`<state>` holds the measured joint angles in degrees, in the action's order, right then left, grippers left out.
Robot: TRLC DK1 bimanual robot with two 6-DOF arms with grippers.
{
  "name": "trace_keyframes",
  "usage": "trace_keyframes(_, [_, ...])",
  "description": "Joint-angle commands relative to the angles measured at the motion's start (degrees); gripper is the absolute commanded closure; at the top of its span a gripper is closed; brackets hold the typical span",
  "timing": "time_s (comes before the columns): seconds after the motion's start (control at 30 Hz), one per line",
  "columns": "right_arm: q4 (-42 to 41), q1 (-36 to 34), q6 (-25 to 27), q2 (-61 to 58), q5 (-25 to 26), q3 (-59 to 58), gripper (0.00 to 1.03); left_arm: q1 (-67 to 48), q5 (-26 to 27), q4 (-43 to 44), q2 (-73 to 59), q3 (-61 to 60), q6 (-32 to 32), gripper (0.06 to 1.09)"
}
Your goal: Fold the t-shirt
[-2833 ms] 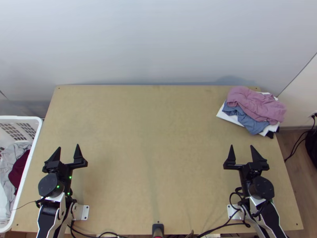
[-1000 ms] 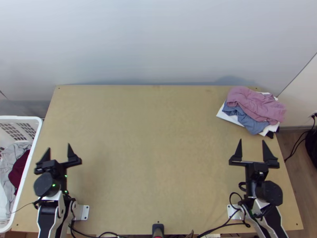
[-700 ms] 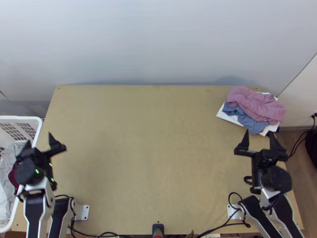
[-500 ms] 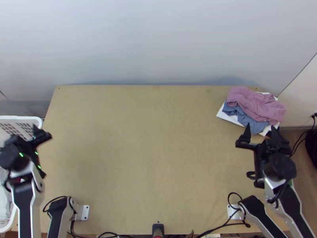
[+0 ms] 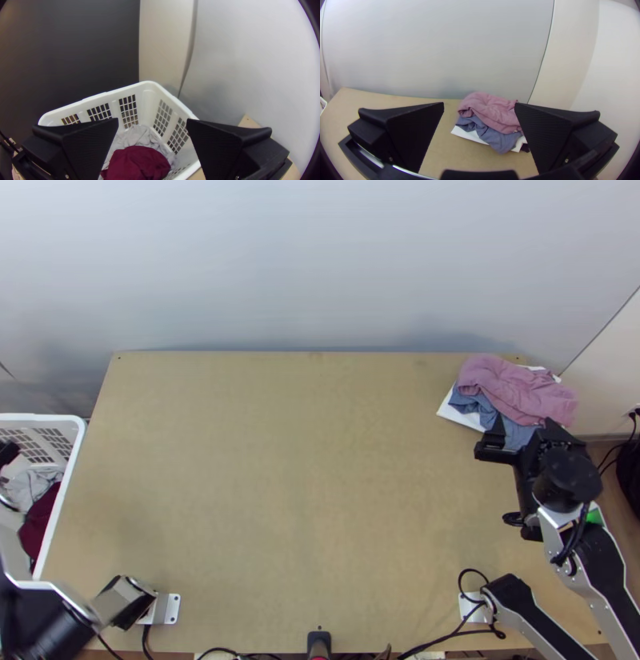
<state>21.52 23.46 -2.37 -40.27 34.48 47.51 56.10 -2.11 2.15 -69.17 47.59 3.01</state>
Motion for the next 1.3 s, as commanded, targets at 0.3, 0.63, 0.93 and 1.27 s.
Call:
trace_keyframes(0.3, [3.8, 0.5, -0.5, -5.0, 0.0, 1.8, 0.05, 14.1, 0.7, -10.7, -44.5, 24.2, 0.7, 0.1])
trace_keyframes(0.63, [5.4, 0.7, -0.5, -7.0, 0.1, 2.5, 0.05, 13.4, -2.1, -21.9, -62.8, 39.0, 2.1, 0.11])
trace_keyframes(0.93, [5.9, 0.9, -0.4, -8.9, 0.1, 3.3, 0.05, 14.6, -3.8, -23.6, -71.6, 43.1, 4.5, 0.11])
trace_keyframes(1.27, [5.9, 1.1, -0.4, -10.5, 0.1, 4.3, 0.05, 15.2, -6.4, -24.4, -76.2, 43.6, 4.4, 0.25])
